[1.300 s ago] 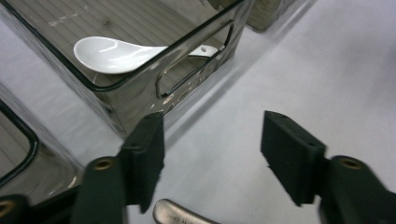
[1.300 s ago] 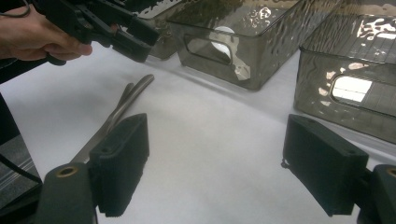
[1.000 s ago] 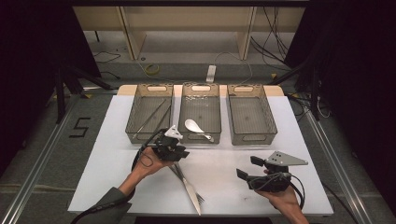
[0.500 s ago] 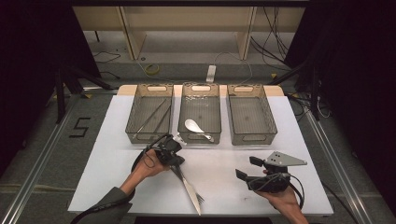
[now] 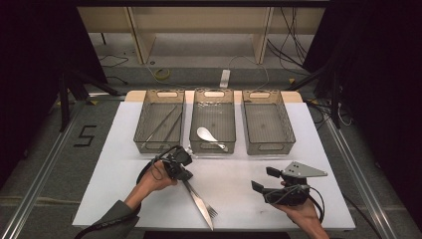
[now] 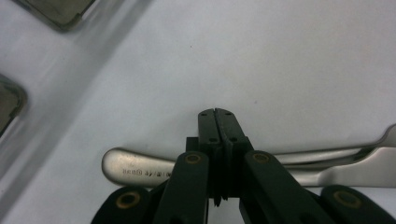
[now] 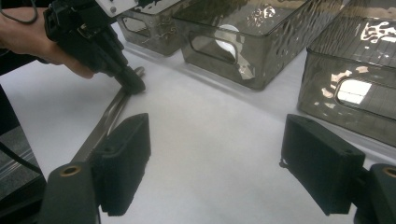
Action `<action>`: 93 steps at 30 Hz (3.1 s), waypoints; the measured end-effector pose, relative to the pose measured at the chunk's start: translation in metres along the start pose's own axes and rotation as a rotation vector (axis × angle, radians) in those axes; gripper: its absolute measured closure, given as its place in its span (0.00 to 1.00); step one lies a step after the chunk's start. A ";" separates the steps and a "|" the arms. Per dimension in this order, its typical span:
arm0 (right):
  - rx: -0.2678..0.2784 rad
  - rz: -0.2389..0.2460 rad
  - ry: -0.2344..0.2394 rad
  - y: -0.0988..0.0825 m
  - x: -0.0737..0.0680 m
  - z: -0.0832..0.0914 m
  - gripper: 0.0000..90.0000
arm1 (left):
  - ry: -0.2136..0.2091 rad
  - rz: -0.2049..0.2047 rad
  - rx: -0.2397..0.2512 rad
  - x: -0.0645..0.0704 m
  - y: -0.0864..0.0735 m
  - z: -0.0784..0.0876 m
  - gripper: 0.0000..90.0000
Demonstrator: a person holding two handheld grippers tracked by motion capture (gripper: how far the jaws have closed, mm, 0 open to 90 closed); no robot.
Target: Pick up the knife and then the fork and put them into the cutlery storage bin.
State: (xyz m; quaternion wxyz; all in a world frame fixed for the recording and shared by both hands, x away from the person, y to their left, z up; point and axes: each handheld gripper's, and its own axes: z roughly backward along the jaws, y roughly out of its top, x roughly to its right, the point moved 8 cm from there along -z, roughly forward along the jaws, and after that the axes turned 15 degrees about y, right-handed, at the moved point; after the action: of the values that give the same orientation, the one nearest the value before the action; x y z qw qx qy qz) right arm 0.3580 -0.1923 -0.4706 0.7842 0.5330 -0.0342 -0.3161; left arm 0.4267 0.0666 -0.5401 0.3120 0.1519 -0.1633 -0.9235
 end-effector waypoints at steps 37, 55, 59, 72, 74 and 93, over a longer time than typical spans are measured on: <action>-0.013 0.010 0.006 0.000 -0.001 -0.002 0.28 | -0.045 0.067 -0.100 0.008 -0.059 0.027 0.99; -0.017 0.015 0.013 0.001 -0.003 -0.004 0.28 | -0.031 0.026 -0.131 0.011 -0.072 0.036 0.94; -0.017 0.015 0.014 0.001 -0.003 -0.004 0.28 | -0.037 0.034 -0.079 0.009 -0.067 0.046 0.82; -0.019 0.013 0.015 0.001 -0.003 -0.005 0.28 | -0.022 -0.056 -0.124 0.020 -0.085 0.056 0.32; -0.020 0.012 0.015 0.001 -0.002 -0.006 0.28 | -0.024 -0.067 -0.119 0.021 -0.086 0.057 0.30; -0.035 0.016 0.018 -0.001 -0.003 -0.007 0.28 | -0.002 -0.229 -0.146 0.032 -0.088 0.050 0.58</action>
State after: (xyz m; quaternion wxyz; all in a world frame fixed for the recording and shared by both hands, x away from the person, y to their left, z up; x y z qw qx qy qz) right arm 0.3584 -0.1853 -0.4739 0.7963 0.5216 -0.0257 -0.3053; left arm 0.3373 0.1230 -0.5356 0.2149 0.1455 -0.0776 -0.9626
